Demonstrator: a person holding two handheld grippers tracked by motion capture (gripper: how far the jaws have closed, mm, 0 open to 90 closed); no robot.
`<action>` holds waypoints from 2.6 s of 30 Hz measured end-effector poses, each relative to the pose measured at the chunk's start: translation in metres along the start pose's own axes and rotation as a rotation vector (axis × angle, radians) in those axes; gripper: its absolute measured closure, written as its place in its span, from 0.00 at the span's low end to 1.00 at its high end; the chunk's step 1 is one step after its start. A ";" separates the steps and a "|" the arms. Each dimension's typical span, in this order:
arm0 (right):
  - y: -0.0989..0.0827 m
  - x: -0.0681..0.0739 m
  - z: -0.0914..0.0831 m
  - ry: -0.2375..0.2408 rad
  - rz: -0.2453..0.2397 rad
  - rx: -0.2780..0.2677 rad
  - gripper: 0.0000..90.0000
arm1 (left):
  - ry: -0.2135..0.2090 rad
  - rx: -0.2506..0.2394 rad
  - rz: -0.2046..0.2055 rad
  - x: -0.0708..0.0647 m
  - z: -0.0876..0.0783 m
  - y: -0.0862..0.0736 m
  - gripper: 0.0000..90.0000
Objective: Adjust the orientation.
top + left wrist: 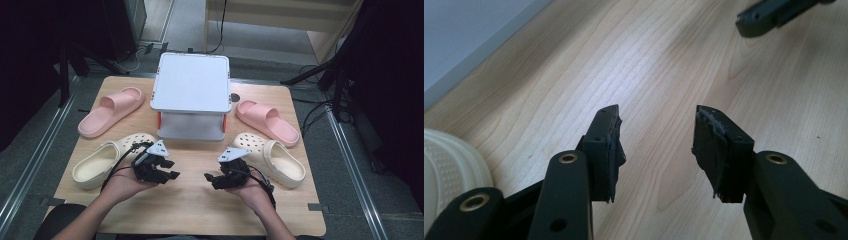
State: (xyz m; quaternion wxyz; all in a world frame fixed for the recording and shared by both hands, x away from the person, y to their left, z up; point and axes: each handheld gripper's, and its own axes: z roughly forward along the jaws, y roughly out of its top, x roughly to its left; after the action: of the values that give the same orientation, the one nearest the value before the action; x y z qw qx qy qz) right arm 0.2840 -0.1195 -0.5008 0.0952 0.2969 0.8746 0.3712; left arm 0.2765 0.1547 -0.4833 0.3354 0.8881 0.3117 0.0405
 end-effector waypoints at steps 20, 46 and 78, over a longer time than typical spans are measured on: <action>0.013 -0.008 -0.008 0.073 0.084 -0.065 0.58 | -0.006 -0.007 0.007 0.005 -0.009 -0.002 0.48; 0.038 -0.013 0.011 0.132 0.041 -0.029 0.59 | 0.091 -0.045 -0.139 0.015 -0.069 -0.036 0.52; 0.049 -0.009 0.026 0.174 0.016 -0.011 0.59 | 0.207 -0.018 -0.282 0.061 -0.094 -0.086 0.67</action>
State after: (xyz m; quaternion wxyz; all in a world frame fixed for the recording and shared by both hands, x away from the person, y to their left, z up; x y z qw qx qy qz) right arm 0.3229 -0.0824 -0.4845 0.0176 0.2699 0.8752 0.4011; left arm 0.2538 0.2938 -0.4731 0.3118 0.8237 0.4656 0.0871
